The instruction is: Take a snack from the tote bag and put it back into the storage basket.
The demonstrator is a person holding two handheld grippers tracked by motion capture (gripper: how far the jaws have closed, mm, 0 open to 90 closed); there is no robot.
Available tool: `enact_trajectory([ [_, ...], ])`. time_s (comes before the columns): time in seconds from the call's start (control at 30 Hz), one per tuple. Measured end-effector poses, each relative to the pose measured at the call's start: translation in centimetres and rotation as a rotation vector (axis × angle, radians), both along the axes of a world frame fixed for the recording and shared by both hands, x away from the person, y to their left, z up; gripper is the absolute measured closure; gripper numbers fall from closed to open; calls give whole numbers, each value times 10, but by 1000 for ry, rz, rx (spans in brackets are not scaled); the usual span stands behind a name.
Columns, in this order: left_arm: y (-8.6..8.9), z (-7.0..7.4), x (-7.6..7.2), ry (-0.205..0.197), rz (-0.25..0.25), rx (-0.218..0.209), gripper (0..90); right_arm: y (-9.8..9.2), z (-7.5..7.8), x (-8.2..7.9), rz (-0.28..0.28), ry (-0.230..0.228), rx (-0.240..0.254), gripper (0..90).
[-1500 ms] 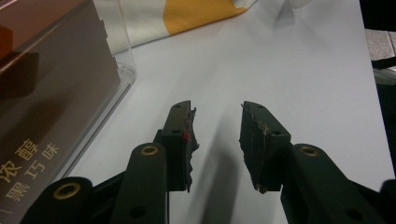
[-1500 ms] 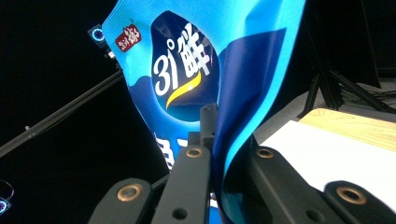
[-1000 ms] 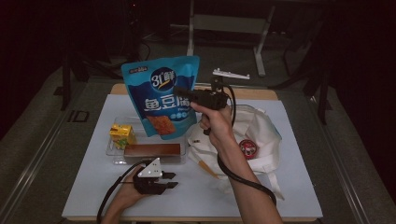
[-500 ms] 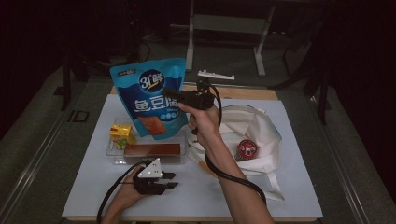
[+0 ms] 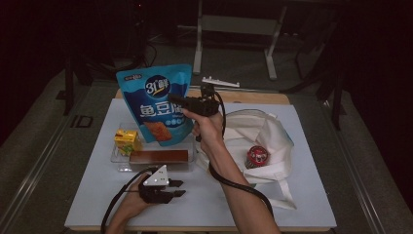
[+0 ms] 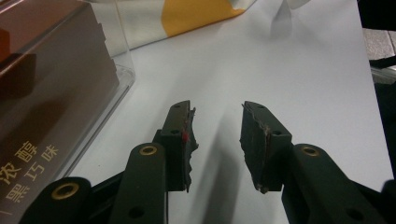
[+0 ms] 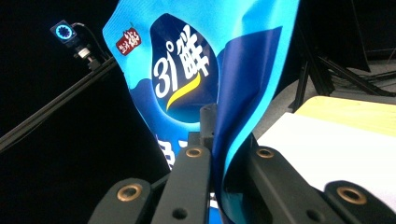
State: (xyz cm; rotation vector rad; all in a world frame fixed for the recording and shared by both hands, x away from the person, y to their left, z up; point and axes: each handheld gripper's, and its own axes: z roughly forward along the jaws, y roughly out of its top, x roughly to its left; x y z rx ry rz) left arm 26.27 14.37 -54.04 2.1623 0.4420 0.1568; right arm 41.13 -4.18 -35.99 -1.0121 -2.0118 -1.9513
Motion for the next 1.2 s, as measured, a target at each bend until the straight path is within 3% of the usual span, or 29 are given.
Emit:
enact_trajectory([
  [0.4,0,0,0,-8,0,1,636,3,-14,4,-40,28,-1,900],
  [0.57,0,0,-1,-11,-2,4,636,7,-19,6,-54,16,-21,900],
  [1.2,0,0,-1,-17,-5,2,637,15,-34,11,-100,27,3,900],
])
